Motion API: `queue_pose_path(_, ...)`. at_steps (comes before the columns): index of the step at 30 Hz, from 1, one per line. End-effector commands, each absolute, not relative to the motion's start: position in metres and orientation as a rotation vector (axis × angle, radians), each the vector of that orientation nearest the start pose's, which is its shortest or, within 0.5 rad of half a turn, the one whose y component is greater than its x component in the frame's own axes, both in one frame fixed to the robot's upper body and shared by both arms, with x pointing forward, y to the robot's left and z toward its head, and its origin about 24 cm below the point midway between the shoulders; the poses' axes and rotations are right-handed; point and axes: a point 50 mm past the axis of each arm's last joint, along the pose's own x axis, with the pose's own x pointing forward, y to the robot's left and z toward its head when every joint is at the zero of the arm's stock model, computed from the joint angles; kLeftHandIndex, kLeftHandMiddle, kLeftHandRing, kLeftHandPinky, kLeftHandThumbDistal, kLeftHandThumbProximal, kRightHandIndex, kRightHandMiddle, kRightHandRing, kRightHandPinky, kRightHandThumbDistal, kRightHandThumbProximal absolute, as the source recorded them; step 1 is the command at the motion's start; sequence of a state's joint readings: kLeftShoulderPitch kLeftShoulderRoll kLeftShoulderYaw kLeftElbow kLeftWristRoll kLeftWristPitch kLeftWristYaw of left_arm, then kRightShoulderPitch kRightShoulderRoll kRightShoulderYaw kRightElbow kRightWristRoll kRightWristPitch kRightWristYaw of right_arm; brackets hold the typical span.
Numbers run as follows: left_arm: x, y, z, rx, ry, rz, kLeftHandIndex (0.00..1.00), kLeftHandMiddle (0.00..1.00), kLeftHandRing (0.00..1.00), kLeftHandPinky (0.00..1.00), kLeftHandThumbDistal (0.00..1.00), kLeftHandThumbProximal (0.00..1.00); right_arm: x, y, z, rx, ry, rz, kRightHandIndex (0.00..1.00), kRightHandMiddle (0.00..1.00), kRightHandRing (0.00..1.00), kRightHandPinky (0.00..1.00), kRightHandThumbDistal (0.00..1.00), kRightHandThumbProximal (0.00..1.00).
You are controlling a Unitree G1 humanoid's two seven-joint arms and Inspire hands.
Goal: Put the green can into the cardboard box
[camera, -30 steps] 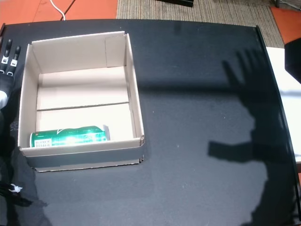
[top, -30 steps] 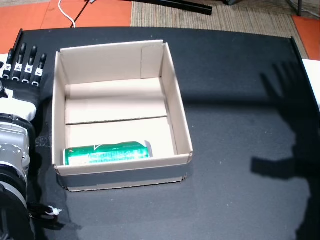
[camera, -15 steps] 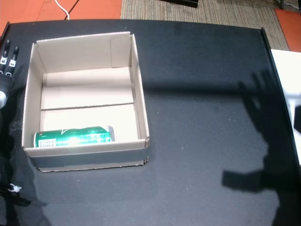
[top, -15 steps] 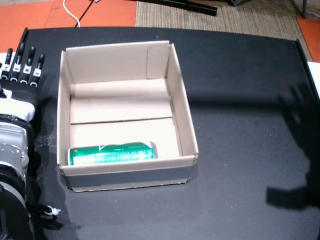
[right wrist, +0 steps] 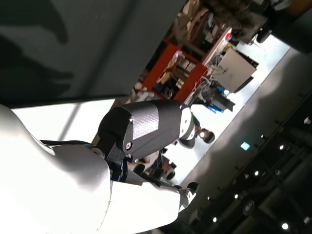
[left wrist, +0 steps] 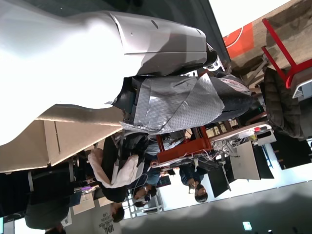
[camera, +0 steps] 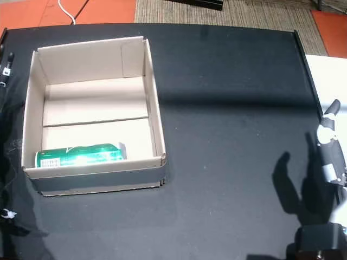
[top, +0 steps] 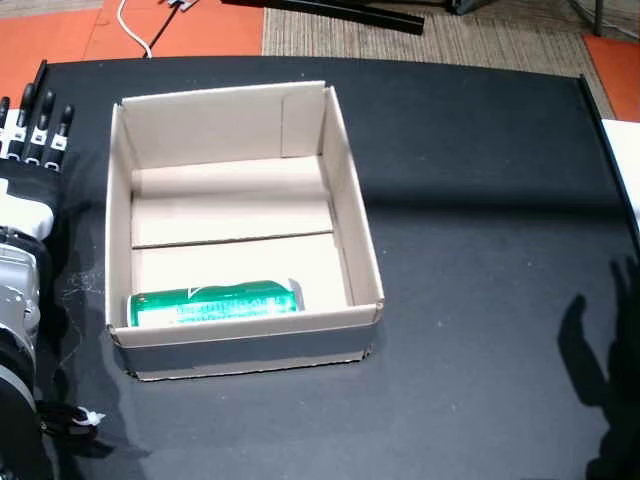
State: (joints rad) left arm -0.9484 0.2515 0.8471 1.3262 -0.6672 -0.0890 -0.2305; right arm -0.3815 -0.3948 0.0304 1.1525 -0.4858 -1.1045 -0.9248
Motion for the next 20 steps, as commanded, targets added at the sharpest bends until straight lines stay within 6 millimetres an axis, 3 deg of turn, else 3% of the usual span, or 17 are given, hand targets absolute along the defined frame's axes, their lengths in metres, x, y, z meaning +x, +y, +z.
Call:
queue_pose_path(1, 0.3773, 0.2435, 0.064, -1.127, -0.025, 0.338, 0.68, 0.63, 0.67, 0.88, 0.0, 0.94, 0.2627, -0.2421, 0.0223, -0.461, -0.515, -0.437, 0.89, 0.94, 1.0, 1.0, 0.24, 0.32)
queue_pose_path(4, 0.3773, 0.2424, 0.0638, -1.129, -0.029, 0.33, 0.74, 0.67, 0.71, 0.92, 0.0, 0.97, 0.2635, -0.239, 0.0213, -0.427, -0.502, -0.416, 0.91, 0.95, 1.0, 1.0, 0.21, 0.33)
queue_pose_path(6, 0.3774, 0.2417, 0.0636, -1.131, -0.03, 0.33, 0.73, 0.64, 0.69, 0.91, 0.0, 0.99, 0.2639, -0.2378, 0.021, -0.408, -0.495, -0.401, 0.93, 0.95, 1.0, 1.0, 0.16, 0.25)
queue_pose_path(15, 0.3779, 0.2423, 0.0646, -1.128, -0.024, 0.332, 0.69, 0.62, 0.69, 0.9, 0.0, 1.0, 0.2649, -0.2384, 0.0218, -0.394, -0.482, -0.368, 0.94, 0.96, 1.0, 1.0, 0.13, 0.05)
queue_pose_path(18, 0.3775, 0.2426, 0.0642, -1.133, -0.029, 0.327, 0.7, 0.64, 0.7, 0.9, 0.0, 1.0, 0.265, -0.2387, 0.0216, -0.386, -0.477, -0.367, 0.95, 0.96, 1.0, 1.0, 0.13, 0.1)
queue_pose_path(20, 0.3774, 0.2426, 0.064, -1.131, -0.029, 0.326, 0.71, 0.64, 0.7, 0.9, 0.0, 1.0, 0.265, -0.2388, 0.0218, -0.38, -0.477, -0.364, 0.95, 0.97, 1.0, 1.0, 0.12, 0.06)
